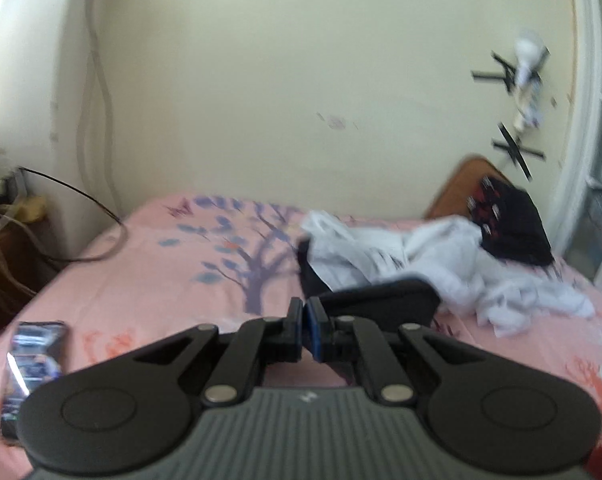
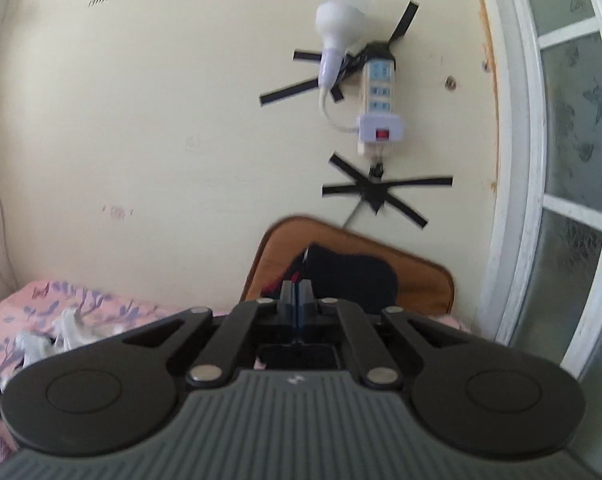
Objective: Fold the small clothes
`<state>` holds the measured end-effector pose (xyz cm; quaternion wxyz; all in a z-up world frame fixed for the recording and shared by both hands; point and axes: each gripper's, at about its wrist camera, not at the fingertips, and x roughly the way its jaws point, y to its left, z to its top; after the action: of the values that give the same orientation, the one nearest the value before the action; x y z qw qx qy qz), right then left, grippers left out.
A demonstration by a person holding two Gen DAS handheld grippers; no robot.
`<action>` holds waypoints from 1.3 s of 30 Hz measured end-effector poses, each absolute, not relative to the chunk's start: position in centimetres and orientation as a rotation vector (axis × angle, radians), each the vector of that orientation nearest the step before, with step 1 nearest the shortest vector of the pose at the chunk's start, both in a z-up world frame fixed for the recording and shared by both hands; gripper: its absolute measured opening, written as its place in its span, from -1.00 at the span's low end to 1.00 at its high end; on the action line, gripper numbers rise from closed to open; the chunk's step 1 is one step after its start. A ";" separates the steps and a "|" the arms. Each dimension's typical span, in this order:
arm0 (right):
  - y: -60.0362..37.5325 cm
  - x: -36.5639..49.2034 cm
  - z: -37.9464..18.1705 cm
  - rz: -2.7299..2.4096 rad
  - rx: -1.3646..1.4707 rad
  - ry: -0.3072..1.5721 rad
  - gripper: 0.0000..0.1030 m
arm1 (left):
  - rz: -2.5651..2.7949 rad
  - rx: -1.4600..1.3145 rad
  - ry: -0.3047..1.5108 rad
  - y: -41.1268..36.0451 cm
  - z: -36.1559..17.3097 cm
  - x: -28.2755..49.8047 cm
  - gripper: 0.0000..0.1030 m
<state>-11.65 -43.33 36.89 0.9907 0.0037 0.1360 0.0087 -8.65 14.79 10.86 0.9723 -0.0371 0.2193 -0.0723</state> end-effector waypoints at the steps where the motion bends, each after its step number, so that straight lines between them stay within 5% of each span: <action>1: -42.8 -11.5 36.1 0.032 0.000 0.287 -0.86 | -0.130 -0.095 0.411 15.5 11.8 -9.2 -0.93; 6: -37.9 -11.1 34.2 0.222 -0.036 0.326 -0.82 | 0.171 -0.175 0.170 21.5 17.5 -15.8 -0.96; 10: -33.1 -8.2 32.6 0.339 -0.084 0.369 -0.66 | 0.325 -0.172 0.166 22.6 18.3 -17.4 -0.98; 12: -31.3 -6.1 31.6 0.386 -0.064 0.432 -0.52 | 0.215 -0.185 0.207 21.0 17.3 -15.6 -0.83; 16: -29.2 -4.6 29.8 0.414 -0.043 0.520 -0.37 | 0.006 -0.088 0.323 13.4 14.1 -8.8 0.21; 18: -29.6 -5.1 29.6 0.401 -0.056 0.523 -0.27 | -0.117 0.023 0.357 8.2 12.6 -5.5 0.38; 20: -30.9 -6.3 29.6 0.362 -0.072 0.513 -0.16 | -0.205 0.131 0.361 3.5 11.1 -3.2 0.83; 25: -35.9 -7.9 29.5 0.218 -0.071 0.538 -0.10 | -0.303 0.308 0.413 -6.5 7.6 3.6 0.87; 27: -37.7 -8.1 29.5 0.170 -0.059 0.551 -0.09 | -0.285 0.338 0.427 -8.2 6.2 5.7 0.63; 28: -38.5 -8.2 29.6 0.144 -0.052 0.554 -0.09 | -0.264 0.346 0.442 -8.6 5.5 6.6 -0.29; 29: -38.9 -8.4 29.7 0.127 -0.048 0.553 -0.09 | -0.247 0.330 0.492 -8.2 5.1 7.5 -0.83; 39: -32.6 -1.3 33.4 0.274 -0.173 0.502 -0.10 | -0.229 -0.199 0.492 14.1 6.8 -8.7 -0.90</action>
<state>-1.27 -32.61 33.41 0.9557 -0.0852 0.2475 0.1348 -8.69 14.09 6.78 0.9584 -0.0983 0.2428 -0.1130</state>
